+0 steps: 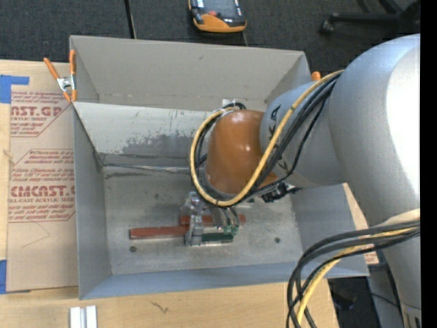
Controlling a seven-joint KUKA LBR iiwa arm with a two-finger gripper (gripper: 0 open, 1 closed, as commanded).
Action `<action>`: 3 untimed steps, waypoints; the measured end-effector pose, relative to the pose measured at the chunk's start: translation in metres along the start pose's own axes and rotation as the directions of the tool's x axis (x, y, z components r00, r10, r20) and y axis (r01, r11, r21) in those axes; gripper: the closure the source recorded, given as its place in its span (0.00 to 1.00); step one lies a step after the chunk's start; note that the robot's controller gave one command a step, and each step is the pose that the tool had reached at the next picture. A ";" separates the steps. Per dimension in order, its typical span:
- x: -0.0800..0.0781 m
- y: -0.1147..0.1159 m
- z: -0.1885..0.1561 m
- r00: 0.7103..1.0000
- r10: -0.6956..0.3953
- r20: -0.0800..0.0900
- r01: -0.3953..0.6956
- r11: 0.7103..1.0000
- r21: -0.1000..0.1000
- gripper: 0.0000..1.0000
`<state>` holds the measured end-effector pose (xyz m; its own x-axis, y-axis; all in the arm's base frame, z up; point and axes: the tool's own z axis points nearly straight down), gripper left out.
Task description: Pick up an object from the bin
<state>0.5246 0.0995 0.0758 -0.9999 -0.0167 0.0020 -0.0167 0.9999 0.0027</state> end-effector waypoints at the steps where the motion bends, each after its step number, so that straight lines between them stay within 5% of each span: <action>1: 0.000 0.000 -0.016 1.000 0.000 0.003 0.000 1.000 0.001 1.00; 3: 0.000 0.000 -0.035 1.000 0.000 0.003 0.000 1.000 0.001 1.00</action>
Offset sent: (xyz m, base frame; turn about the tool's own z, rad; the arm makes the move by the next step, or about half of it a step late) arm 0.0001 0.0000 0.0188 0.0000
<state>0.5249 0.0994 0.1106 -0.9999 -0.0164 -0.0010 -0.0164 0.9999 0.0016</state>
